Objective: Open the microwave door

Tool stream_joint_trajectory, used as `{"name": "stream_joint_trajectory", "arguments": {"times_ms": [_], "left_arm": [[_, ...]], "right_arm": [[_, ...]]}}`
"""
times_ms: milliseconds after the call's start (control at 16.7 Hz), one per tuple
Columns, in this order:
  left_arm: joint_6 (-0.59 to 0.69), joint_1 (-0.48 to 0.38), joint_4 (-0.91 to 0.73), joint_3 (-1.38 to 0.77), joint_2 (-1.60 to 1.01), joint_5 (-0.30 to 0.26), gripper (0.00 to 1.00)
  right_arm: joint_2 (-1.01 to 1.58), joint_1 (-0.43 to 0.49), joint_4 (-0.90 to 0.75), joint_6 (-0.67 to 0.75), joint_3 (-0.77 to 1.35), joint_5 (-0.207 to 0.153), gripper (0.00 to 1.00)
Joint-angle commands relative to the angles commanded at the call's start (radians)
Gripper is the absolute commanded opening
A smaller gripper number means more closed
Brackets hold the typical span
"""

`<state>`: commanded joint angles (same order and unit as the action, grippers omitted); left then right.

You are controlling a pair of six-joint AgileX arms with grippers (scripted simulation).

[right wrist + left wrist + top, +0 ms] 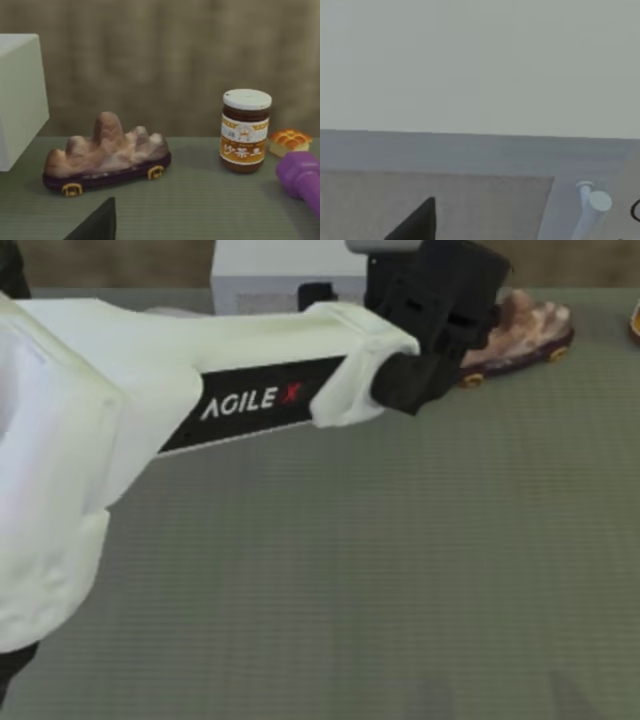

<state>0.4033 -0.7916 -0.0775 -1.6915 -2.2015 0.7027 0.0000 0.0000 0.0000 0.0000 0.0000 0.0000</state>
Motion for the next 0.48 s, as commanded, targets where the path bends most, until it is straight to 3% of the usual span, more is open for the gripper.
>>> {"name": "stream_joint_trajectory", "arguments": {"times_ms": [240, 480], "left_arm": [[-0.038, 0.054, 0.023, -0.119, -0.118, -0.047, 1.00], [-0.044, 0.063, 0.026, -0.136, -0.135, -0.055, 1.00]], "right_arm": [[0.000, 0.000, 0.000, 0.000, 0.000, 0.000, 1.00], [0.000, 0.000, 0.000, 0.000, 0.000, 0.000, 1.00]]}}
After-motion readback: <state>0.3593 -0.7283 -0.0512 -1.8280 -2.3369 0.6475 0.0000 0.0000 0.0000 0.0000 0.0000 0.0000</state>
